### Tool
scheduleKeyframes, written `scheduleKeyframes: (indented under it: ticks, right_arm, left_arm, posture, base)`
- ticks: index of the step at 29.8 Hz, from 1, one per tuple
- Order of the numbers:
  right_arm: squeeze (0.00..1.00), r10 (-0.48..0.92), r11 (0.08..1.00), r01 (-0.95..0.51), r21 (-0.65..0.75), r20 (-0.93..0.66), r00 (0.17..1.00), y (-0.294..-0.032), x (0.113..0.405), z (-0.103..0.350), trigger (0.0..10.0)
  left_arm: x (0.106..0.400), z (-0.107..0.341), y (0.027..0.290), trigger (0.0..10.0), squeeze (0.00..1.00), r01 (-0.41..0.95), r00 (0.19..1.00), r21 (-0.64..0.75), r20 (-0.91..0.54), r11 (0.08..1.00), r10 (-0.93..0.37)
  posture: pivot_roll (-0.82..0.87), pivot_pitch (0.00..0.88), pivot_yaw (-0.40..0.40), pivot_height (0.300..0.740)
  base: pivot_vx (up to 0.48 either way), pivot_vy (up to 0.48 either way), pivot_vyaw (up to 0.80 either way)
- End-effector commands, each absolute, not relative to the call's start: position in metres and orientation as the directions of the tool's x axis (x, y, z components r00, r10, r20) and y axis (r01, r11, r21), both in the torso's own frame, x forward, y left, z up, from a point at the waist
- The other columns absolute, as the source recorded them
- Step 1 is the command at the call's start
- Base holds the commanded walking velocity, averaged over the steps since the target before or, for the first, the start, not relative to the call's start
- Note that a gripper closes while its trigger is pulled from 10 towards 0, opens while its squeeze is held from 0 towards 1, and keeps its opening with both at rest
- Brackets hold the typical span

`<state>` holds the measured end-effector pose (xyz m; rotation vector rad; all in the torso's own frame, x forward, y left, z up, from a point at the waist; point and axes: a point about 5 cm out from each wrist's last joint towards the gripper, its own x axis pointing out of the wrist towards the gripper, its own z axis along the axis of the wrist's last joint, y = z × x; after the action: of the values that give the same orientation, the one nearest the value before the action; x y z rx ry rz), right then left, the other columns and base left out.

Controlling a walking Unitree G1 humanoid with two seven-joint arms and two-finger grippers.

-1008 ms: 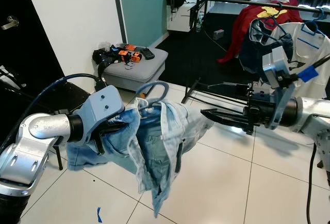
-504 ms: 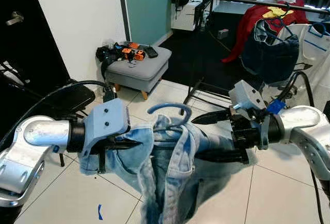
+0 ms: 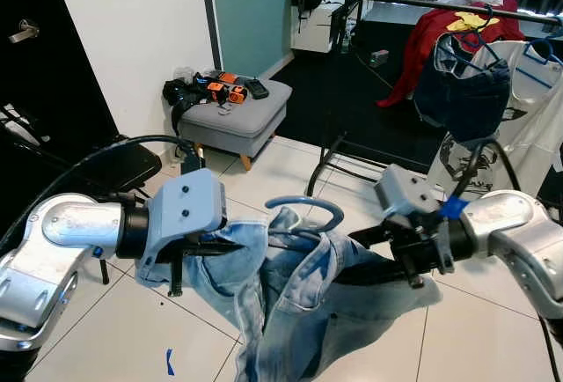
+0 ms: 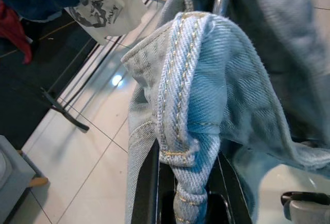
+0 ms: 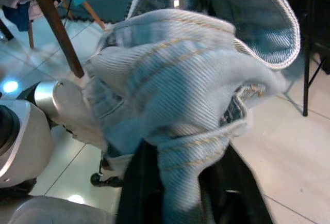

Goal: Hang hanger

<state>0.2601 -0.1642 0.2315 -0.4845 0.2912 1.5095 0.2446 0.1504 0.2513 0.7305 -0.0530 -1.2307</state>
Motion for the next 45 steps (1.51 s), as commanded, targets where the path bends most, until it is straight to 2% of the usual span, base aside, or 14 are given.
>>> scheduleKeyframes:
  ticks: [1,10,11,15,16,26,28,29,30,33,38,42,43,45]
  right_arm:
    - [0.00,0.872,-0.042,-0.993,-0.111,-0.489,0.018,-0.154,0.256,0.222,0.0]
    - [0.00,0.861,-0.027,-0.989,-0.143,-0.505,0.050,-0.120,0.244,0.205,0.0]
    - [0.00,0.863,-0.024,-0.990,-0.139,-0.502,0.050,-0.118,0.244,0.203,0.0]
    - [0.00,0.863,-0.022,-0.990,-0.138,-0.502,0.051,-0.115,0.243,0.201,0.0]
    - [0.00,0.866,-0.018,-0.990,-0.138,-0.498,0.053,-0.114,0.243,0.201,0.0]
    - [0.00,0.862,0.045,-0.990,-0.136,-0.496,0.108,-0.120,0.248,0.200,0.0]
    - [0.00,0.850,0.068,-0.990,-0.127,-0.513,0.124,-0.128,0.248,0.199,0.0]
    - [0.00,0.850,0.068,-0.990,-0.127,-0.513,0.124,-0.128,0.248,0.199,0.0]
    - [0.00,0.841,0.084,-0.989,-0.122,-0.523,0.136,-0.132,0.248,0.198,0.0]
    - [0.00,0.829,0.114,-0.987,-0.111,-0.537,0.157,-0.138,0.248,0.195,0.0]
    - [0.00,0.822,0.141,-0.985,-0.104,-0.542,0.175,-0.143,0.249,0.194,0.0]
    - [0.00,0.804,0.237,-0.967,-0.095,-0.539,0.250,-0.157,0.256,0.190,0.0]
    - [0.00,0.766,0.385,-0.916,-0.113,-0.515,0.385,-0.172,0.271,0.189,0.0]
    - [0.00,0.766,0.385,-0.916,-0.113,-0.515,0.385,-0.172,0.271,0.189,0.0]
  left_arm:
    - [0.236,0.262,0.142,10.0,0.00,0.820,0.297,0.566,-0.297,0.083,-0.907]
    - [0.232,0.259,0.136,10.0,0.00,0.896,0.198,0.441,-0.273,0.061,-0.942]
    - [0.233,0.258,0.136,10.0,0.51,0.910,0.196,0.409,-0.273,0.071,-0.942]
    - [0.235,0.256,0.137,10.0,0.51,0.922,0.196,0.379,-0.274,0.081,-0.942]
    - [0.235,0.256,0.137,10.0,1.00,0.927,0.189,0.367,-0.274,0.079,-0.943]
    - [0.241,0.259,0.152,10.0,1.00,0.918,0.253,0.370,-0.270,0.143,-0.929]
    - [0.254,0.275,0.186,10.0,1.00,0.858,0.414,0.426,-0.244,0.286,-0.877]
    - [0.254,0.275,0.186,10.0,1.00,0.858,0.414,0.426,-0.244,0.286,-0.877]
    - [0.258,0.284,0.203,10.0,1.00,0.819,0.488,0.447,-0.217,0.358,-0.845]
    - [0.259,0.293,0.225,10.0,1.00,0.770,0.566,0.461,-0.175,0.441,-0.805]
    - [0.259,0.297,0.235,10.0,1.00,0.743,0.602,0.453,-0.130,0.493,-0.788]
    - [0.265,0.301,0.256,10.0,1.00,0.625,0.714,0.449,0.001,0.638,-0.700]
    - [0.274,0.294,0.273,10.0,0.07,0.508,0.815,0.397,0.067,0.764,-0.576]
    - [0.274,0.294,0.273,10.0,0.07,0.508,0.815,0.397,0.067,0.764,-0.576]
  posture:
    - [-0.11,0.000,0.030,0.736]
    - [-0.11,0.000,0.054,0.736]
    - [-0.11,0.000,0.059,0.736]
    - [-0.11,0.000,0.059,0.736]
    - [-0.11,0.000,0.059,0.736]
    - [-0.11,0.000,0.053,0.736]
    - [-0.11,0.000,0.048,0.736]
    - [-0.11,0.000,0.048,0.736]
    - [-0.11,0.000,0.047,0.736]
    - [-0.11,0.000,0.045,0.736]
    - [-0.11,0.000,0.043,0.736]
    - [-0.11,0.000,0.039,0.736]
    - [-0.11,0.000,0.038,0.736]
    - [-0.11,0.000,0.038,0.736]
  base:
    - [0.000,0.000,0.00]
    - [0.000,0.000,0.00]
    - [0.000,0.000,0.00]
    - [0.000,0.000,0.00]
    - [0.000,0.000,0.00]
    - [0.000,0.000,0.00]
    - [0.000,0.000,0.00]
    - [0.000,0.000,0.00]
    - [0.000,0.000,0.00]
    - [0.000,0.000,0.00]
    - [0.000,0.000,0.00]
    - [0.000,0.000,0.00]
    - [0.000,0.000,0.00]
    - [0.000,0.000,0.00]
